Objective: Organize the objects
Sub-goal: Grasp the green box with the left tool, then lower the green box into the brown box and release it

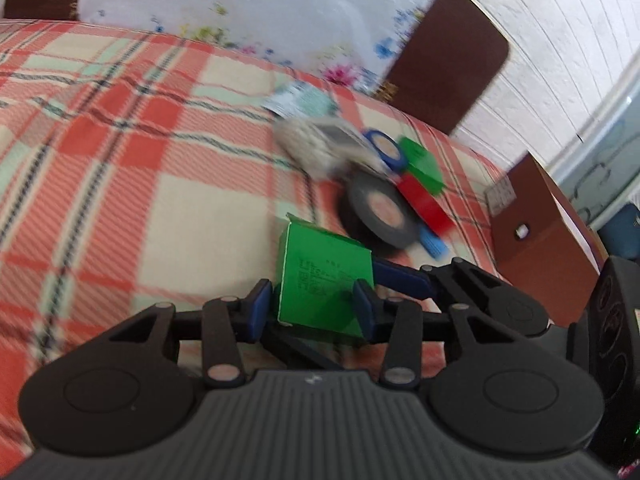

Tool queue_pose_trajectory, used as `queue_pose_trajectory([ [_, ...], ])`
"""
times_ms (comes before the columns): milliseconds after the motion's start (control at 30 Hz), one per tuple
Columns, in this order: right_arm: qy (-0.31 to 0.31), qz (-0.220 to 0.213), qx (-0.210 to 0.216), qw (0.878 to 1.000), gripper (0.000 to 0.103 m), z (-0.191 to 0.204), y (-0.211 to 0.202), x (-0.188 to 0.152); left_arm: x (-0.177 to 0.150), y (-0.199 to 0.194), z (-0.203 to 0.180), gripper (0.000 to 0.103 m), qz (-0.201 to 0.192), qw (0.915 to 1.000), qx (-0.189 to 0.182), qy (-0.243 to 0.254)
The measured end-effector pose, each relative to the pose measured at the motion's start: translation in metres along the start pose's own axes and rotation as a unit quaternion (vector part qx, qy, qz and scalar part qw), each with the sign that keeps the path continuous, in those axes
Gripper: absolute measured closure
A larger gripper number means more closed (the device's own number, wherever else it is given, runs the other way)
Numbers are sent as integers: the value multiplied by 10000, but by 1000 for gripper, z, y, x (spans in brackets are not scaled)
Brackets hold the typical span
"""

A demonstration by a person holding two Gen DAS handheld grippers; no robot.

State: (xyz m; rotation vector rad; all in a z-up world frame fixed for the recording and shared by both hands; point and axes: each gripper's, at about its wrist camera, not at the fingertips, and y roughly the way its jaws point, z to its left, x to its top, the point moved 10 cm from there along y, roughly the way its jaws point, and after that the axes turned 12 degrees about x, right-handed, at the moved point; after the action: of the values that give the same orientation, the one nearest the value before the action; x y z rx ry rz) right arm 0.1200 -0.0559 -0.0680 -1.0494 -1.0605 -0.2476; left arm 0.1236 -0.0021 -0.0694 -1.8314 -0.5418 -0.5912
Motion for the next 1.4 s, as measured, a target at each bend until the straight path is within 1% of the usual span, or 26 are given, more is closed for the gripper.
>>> queue_pose_trajectory([
  [100, 187, -43, -195, 9996, 21, -13, -29, -20, -14, 2, -34, 57, 121, 9992, -177, 334],
  [200, 457, -87, -454, 9979, 21, -33, -57, -38, -26, 9, -74, 57, 286, 9960, -355, 770],
  [367, 998, -229, -933, 9904, 22, -68, -99, -66, -45, 22, -143, 57, 457, 9842, -562, 1618],
  [433, 1125, -328, -1104, 9870, 22, -80, -116, -75, -48, 22, -167, 57, 453, 9784, -607, 1923],
  [533, 1169, -644, -1409, 9810, 22, -95, -143, -75, -43, 12, -205, 57, 239, 9661, -713, 2468],
  [633, 1062, -1088, -1753, 9727, 22, -112, -174, -59, -25, -6, -245, 57, -197, 9527, -816, 2921],
  [733, 917, -1544, -2026, 9627, 22, -128, -207, -36, -2, -26, -277, 57, -567, 9449, -944, 3082],
  [833, 719, -1845, -2396, 9505, 22, -146, -236, -20, 10, -38, -313, 57, -830, 9366, -1128, 3212],
  [867, 682, -1926, -2502, 9464, 29, -153, -244, -18, 10, -39, -327, 58, -848, 9329, -1254, 3267],
  [900, 680, -2002, -2484, 9453, 36, -159, -250, -17, 6, -38, -342, 59, -771, 9285, -1459, 3327],
  [933, 737, -2063, -2404, 9456, 47, -166, -255, -17, 4, -34, -354, 60, -728, 9279, -1540, 3318],
  [967, 905, -2172, -2287, 9446, 42, -173, -261, -19, 4, -30, -363, 61, -731, 9280, -1532, 3317],
  [1000, 1054, -2205, -2345, 9409, 44, -183, -267, -23, 4, -24, -373, 62, -747, 9268, -1515, 3353],
  [1033, 1137, -2173, -2472, 9374, 48, -193, -271, -28, 4, -19, -383, 63, -767, 9252, -1545, 3381],
  [1067, 1183, -2115, -2650, 9333, 50, -203, -275, -34, 4, -13, -392, 63, -753, 9243, -1589, 3388],
  [1133, 1241, -2006, -2966, 9254, 50, -220, -282, -45, 3, -2, -406, 63, -666, 9249, -1610, 3381],
  [1200, 1358, -1980, -3202, 9164, 45, -237, -287, -56, 2, 6, -419, 63, -726, 9264, -1490, 3380],
  [1267, 1518, -1980, -3409, 9064, 34, -253, -292, -66, 5, 11, -424, 59, -723, 9310, -1320, 3326],
  [1300, 1611, -2038, -3481, 9007, 32, -259, -296, -70, 6, 13, -425, 58, -681, 9343, -1271, 3262],
  [1367, 1764, -2155, -3575, 8914, 31, -269, -305, -77, 8, 13, -421, 56, -631, 9395, -1291, 3108],
  [1400, 1827, -2223, -3604, 8873, 30, -272, -311, -80, 10, 11, -419, 51, -654, 9411, -1329, 3038],
])
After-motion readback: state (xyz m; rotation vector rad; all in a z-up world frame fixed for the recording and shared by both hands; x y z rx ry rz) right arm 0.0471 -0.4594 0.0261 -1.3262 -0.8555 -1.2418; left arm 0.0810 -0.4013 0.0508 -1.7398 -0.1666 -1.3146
